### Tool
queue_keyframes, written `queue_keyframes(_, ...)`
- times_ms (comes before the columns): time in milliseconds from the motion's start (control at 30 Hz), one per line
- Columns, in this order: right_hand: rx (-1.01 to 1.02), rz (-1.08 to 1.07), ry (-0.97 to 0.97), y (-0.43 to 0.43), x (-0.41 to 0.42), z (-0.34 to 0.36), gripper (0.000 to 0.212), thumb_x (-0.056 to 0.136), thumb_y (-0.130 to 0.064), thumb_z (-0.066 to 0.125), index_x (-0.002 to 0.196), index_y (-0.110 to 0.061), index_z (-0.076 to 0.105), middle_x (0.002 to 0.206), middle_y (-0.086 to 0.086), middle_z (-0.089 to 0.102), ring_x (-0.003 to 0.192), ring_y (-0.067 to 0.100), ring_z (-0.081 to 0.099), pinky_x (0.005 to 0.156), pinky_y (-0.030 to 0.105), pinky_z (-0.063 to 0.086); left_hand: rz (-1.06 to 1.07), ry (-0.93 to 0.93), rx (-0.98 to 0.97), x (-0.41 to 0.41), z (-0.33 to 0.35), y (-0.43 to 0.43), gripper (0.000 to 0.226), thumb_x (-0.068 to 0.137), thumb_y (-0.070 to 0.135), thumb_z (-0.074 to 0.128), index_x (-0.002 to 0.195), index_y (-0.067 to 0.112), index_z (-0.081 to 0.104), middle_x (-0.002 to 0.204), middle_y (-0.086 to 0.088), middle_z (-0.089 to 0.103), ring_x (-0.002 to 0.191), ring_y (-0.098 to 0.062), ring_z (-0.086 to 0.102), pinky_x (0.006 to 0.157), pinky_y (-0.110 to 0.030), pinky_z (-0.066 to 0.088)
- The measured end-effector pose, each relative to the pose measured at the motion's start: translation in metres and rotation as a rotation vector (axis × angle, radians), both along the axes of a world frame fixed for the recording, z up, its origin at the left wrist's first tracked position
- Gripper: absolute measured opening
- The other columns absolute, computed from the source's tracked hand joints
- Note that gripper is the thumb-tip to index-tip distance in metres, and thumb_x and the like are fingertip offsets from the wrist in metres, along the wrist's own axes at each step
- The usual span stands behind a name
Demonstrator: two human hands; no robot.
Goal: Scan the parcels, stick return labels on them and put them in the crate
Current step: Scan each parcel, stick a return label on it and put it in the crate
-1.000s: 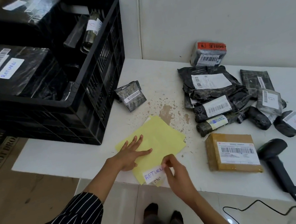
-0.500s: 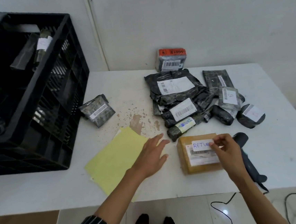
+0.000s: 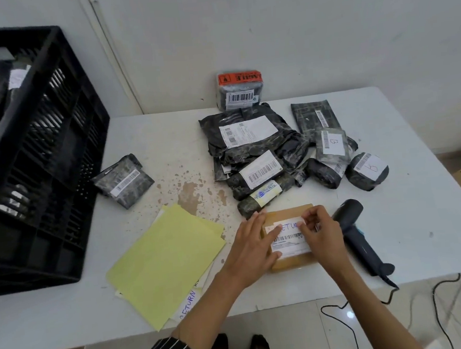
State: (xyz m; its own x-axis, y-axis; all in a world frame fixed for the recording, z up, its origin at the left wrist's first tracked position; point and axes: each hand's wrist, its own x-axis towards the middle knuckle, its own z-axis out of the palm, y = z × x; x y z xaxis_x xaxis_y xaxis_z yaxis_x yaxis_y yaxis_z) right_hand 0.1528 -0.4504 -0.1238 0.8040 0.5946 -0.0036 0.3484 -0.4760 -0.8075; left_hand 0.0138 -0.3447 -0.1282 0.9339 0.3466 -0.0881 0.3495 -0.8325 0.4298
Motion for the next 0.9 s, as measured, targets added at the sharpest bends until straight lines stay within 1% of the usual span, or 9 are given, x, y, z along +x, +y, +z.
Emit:
queue_keyframes(133,-0.111,0.073,-0.313,-0.001,-0.010,-0.005,0.024,0.080,-0.007,0.069,0.095,-0.011,0.050,0.087,-0.001,0.050,0.084,0.025,0.049,0.077,0.034,0.034,-0.008,0.023,0.043,-0.001,-0.004,0.000,0.059,0.096,0.040,0.045,0.149,0.026,0.022,0.159,-0.008,-0.005,0.146,-0.024,-0.006,0.111,-0.036,-0.013)
queue_keyframes(267,-0.203,-0.047,-0.396,0.002,-0.013,-0.014,0.067,0.073,-0.035,0.078,0.123,-0.002,0.047,0.100,0.013,0.050,0.092,0.028,0.048,0.076,0.041,0.042,-0.009,0.041,0.095,0.000,-0.009,0.000,0.063,0.094,0.048,0.029,0.150,0.024,0.016,0.159,-0.009,-0.005,0.146,-0.026,-0.007,0.109,-0.037,-0.016)
queue_keyframes(333,-0.234,-0.060,-0.425,0.006,-0.011,-0.017,0.071,0.073,-0.041,0.077,0.123,0.000,0.048,0.098,0.014,0.051,0.089,0.030,0.050,0.072,0.041,0.045,-0.005,0.057,0.086,0.001,-0.008,-0.002,0.076,0.082,0.055,0.013,0.151,0.021,0.014,0.158,-0.012,0.000,0.146,-0.028,-0.003,0.109,-0.040,-0.015)
queue_keyframes(400,-0.208,-0.084,-0.357,0.011,-0.007,-0.017,0.063,0.078,-0.035,0.073,0.123,0.000,0.048,0.103,0.016,0.052,0.093,0.032,0.051,0.077,0.043,0.045,0.001,0.101,0.083,0.003,-0.008,-0.004,0.080,0.080,0.054,0.016,0.149,0.016,0.021,0.156,-0.015,0.014,0.145,-0.032,0.009,0.114,-0.048,-0.002)
queue_keyframes(467,-0.170,-0.107,-0.240,0.014,-0.002,-0.016,0.049,0.086,-0.025,0.065,0.124,-0.001,0.046,0.110,0.015,0.051,0.101,0.032,0.050,0.084,0.040,0.041,0.015,0.135,0.105,0.004,-0.010,-0.005,0.075,0.082,0.053,0.028,0.142,0.010,0.037,0.146,-0.017,0.039,0.136,-0.034,0.036,0.108,-0.055,0.031)
queue_keyframes(567,-0.093,-0.114,-0.137,0.010,0.004,-0.014,0.035,0.091,-0.012,0.056,0.123,-0.002,0.046,0.109,0.010,0.049,0.100,0.027,0.050,0.087,0.036,0.040,0.030,0.118,0.158,0.003,-0.013,-0.007,0.066,0.085,0.056,0.030,0.135,0.014,0.043,0.138,-0.015,0.050,0.128,-0.031,0.048,0.094,-0.046,0.049)
queue_keyframes(700,-0.048,0.014,-0.064,-0.005,0.008,-0.009,0.036,0.087,-0.005,0.061,0.120,-0.002,0.049,0.103,0.004,0.041,0.092,0.016,0.044,0.090,0.035,0.041,-0.012,0.002,-0.008,0.000,-0.017,-0.009,0.055,0.090,0.049,0.029,0.133,0.023,0.050,0.151,-0.021,0.026,0.141,-0.038,0.020,0.076,-0.038,0.056)
queue_keyframes(800,-0.065,0.090,-0.018,-0.014,0.007,-0.005,0.045,0.087,-0.008,0.063,0.128,-0.005,0.045,0.113,0.006,0.038,0.101,0.015,0.042,0.092,0.020,0.034,0.079,-0.141,-0.168,-0.001,-0.013,-0.017,0.042,0.093,0.039,0.043,0.126,0.015,0.055,0.157,-0.016,0.009,0.145,-0.032,0.005,0.096,-0.039,0.048)
queue_keyframes(900,-0.119,0.029,0.014,-0.014,0.006,-0.007,0.045,0.093,-0.008,0.052,0.135,0.001,0.039,0.124,0.013,0.031,0.110,0.017,0.038,0.099,0.019,0.027,0.321,-0.158,-0.335,-0.002,-0.010,-0.025,0.062,0.091,0.039,0.055,0.140,0.012,0.029,0.156,-0.006,-0.002,0.143,-0.018,0.011,0.104,-0.022,0.031)
